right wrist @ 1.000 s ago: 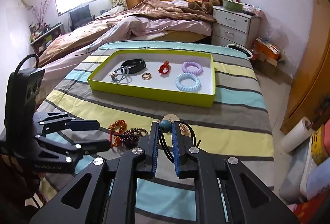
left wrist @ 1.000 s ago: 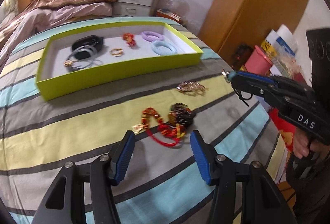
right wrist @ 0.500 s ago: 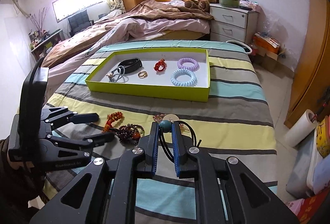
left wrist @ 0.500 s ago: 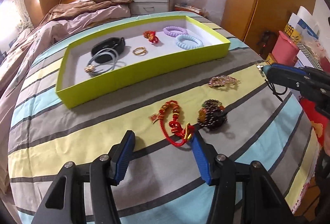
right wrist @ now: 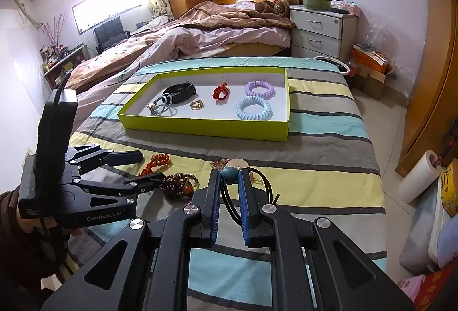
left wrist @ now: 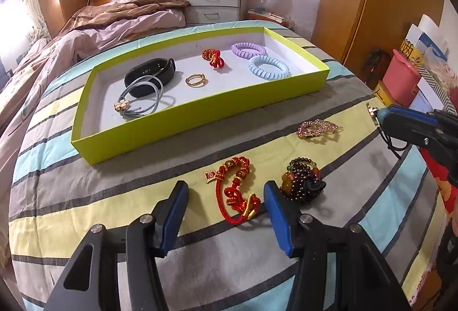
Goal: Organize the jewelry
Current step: 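Grasp the red tassel charm with the left tool while the right tool holds the black hair tie, then carry the red tassel and black hair tie into the green box, open both tools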
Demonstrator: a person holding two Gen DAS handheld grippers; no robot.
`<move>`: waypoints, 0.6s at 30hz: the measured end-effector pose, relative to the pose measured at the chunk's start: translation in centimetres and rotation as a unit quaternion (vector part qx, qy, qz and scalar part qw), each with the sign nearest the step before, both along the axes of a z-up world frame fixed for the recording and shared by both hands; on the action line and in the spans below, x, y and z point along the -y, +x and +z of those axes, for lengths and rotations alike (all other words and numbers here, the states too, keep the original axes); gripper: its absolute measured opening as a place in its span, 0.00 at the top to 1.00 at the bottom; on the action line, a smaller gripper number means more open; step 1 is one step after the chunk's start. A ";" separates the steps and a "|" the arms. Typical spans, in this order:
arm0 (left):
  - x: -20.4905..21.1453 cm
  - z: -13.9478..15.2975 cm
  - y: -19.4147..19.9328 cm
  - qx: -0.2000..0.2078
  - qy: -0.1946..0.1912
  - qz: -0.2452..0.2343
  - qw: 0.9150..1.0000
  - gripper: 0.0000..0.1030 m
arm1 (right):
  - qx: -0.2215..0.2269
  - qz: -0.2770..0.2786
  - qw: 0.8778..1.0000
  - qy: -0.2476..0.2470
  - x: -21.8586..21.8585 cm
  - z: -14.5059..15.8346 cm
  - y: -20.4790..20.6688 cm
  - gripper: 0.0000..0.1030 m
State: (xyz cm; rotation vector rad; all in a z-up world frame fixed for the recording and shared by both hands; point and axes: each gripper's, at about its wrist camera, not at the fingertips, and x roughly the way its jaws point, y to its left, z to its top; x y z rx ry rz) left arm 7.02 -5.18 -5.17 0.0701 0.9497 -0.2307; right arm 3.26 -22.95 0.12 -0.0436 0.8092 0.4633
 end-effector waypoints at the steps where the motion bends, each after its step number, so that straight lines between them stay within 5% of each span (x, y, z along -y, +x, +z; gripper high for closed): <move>1: 0.0 0.0 0.0 0.001 0.001 0.001 1.000 0.50 | 0.000 0.000 1.000 -0.002 0.0 0.0 0.0 0.88; 11: 0.4 0.3 0.3 0.003 0.010 -0.010 1.000 0.89 | -0.003 0.000 1.000 -0.003 -0.1 -0.2 0.2 0.88; 18: -0.1 0.9 0.2 0.012 0.001 -0.002 1.000 0.89 | 0.000 -0.003 1.000 -0.005 -0.1 -0.3 0.3 0.88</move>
